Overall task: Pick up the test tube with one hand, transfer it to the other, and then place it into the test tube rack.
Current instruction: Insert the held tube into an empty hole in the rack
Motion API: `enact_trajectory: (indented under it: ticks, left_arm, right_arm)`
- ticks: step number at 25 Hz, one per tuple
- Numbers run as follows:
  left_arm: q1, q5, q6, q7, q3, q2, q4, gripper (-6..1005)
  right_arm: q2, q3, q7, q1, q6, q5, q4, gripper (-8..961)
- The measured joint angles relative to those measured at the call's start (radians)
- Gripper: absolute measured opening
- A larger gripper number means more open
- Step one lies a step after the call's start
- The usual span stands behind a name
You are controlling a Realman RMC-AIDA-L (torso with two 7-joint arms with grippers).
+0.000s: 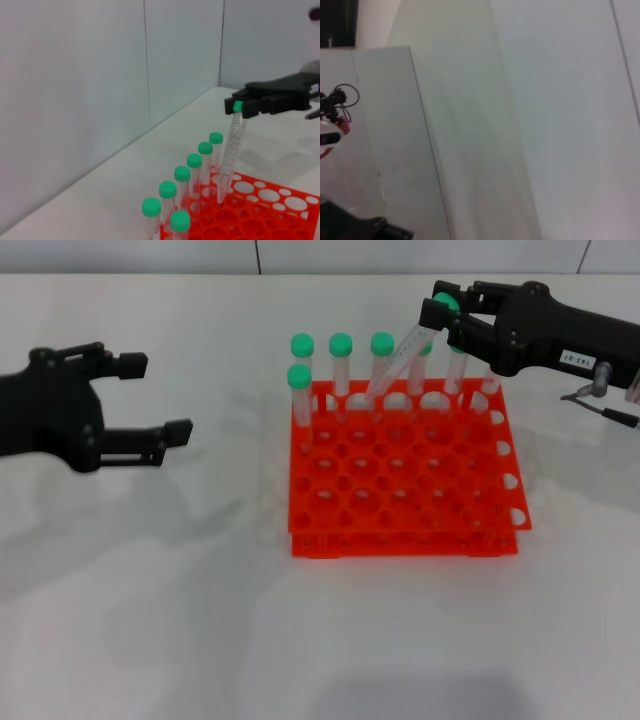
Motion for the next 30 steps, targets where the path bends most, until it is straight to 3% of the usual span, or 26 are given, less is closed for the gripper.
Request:
enact_trajectory:
  ticks: [4, 6, 11, 19, 30]
  left_arm:
    - [0.085, -0.115, 0.000, 0.158, -0.027, -0.003, -0.096, 880]
    - [0.090, -0.127, 0.005, 0.199, -0.058, -0.002, -0.153, 880]
    - [0.083, -0.124, 0.033, 0.288, -0.137, 0.003, -0.285, 880]
    - [0.081, -0.108, 0.046, 0.357, -0.164, 0.004, -0.347, 880]
    - [0.048, -0.090, 0.031, 0.393, -0.180, 0.006, -0.411, 880]
  right_arm:
    - [-0.005, -0.023, 0.062, 0.005, 0.011, -0.032, -0.067, 258]
    - [-0.005, -0.025, 0.100, 0.009, 0.019, -0.069, -0.108, 258]
    - [-0.002, -0.026, 0.222, 0.054, 0.034, -0.175, -0.191, 259]
    - [0.000, -0.062, 0.374, 0.165, 0.105, -0.324, -0.228, 259]
    - [0.013, -0.179, 0.408, 0.201, 0.231, -0.315, -0.230, 258]
